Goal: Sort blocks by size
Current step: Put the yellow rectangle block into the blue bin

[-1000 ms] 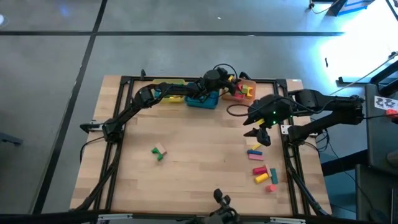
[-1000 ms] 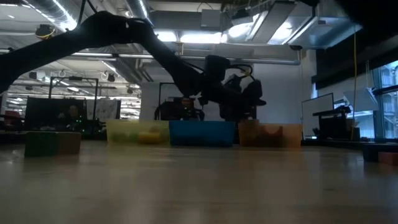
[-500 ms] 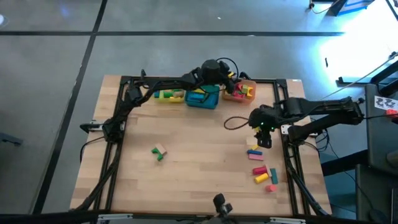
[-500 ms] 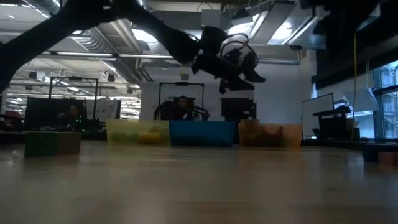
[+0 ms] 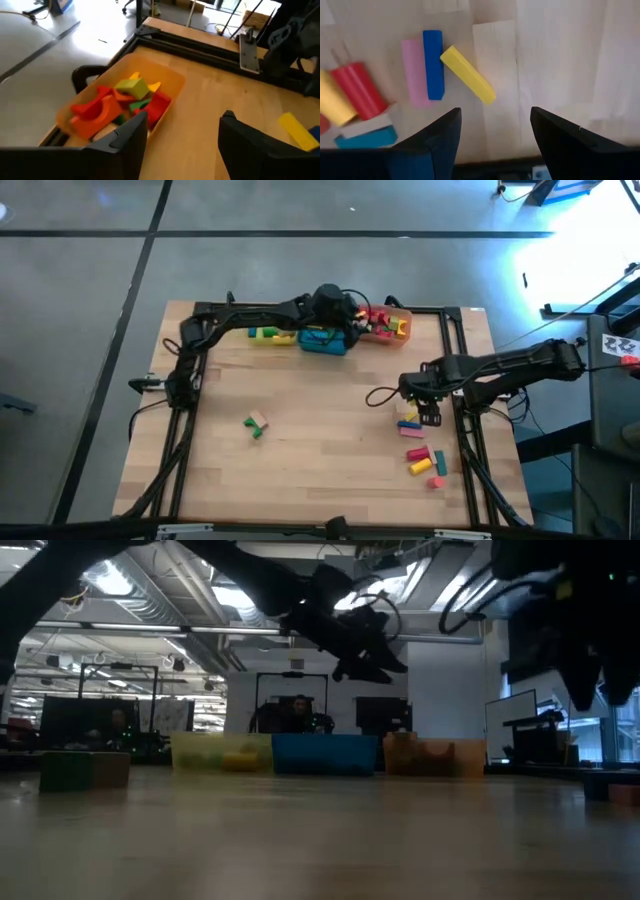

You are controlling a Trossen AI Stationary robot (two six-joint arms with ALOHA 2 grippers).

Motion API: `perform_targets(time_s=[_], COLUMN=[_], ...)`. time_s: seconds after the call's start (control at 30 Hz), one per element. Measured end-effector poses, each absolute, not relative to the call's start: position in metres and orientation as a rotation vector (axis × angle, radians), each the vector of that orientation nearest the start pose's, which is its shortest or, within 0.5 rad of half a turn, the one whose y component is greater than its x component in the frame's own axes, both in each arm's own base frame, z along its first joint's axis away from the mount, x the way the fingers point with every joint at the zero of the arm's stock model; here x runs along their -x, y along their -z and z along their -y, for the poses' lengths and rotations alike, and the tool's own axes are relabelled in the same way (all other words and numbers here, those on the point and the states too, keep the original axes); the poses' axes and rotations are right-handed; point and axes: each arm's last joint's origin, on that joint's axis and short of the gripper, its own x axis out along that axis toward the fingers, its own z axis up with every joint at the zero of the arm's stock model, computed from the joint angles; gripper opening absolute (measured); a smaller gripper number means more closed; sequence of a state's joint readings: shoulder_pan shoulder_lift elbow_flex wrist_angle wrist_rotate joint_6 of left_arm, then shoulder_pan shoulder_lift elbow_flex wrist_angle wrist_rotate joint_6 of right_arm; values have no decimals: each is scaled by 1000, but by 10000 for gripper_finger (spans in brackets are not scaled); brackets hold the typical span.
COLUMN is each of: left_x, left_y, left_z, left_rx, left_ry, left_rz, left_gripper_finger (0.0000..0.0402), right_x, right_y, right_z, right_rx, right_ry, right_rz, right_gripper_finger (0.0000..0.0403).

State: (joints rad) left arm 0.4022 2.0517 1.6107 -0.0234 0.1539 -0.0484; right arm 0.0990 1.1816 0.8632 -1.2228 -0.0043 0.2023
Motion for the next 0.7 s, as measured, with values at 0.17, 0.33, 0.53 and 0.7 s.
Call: perform_targets(time_s=[0.17,0.33,0.53,0.7], left_x=[-403,-360,-320,-298], left_y=[-249,-248,-245,-243], left_z=[-166,-150,-130,-115], left_rx=[167,183,211,217], left_ry=[-257,-299,-312,-305], left_rz=[-401,-387,-338,-338], left_gripper_finger=[205,205,205,205], right_x=[-173,-170,-169,-167], right_y=[-211,-202,-189,-178], right_z=[-18,-17,-18,-19], right_rx=[-81,-85,-100,-149], right_ry=[52,47,31,9], right_rz=[-1517,-1533,-1519,-1511], right_gripper_finger=[241,241,241,241])
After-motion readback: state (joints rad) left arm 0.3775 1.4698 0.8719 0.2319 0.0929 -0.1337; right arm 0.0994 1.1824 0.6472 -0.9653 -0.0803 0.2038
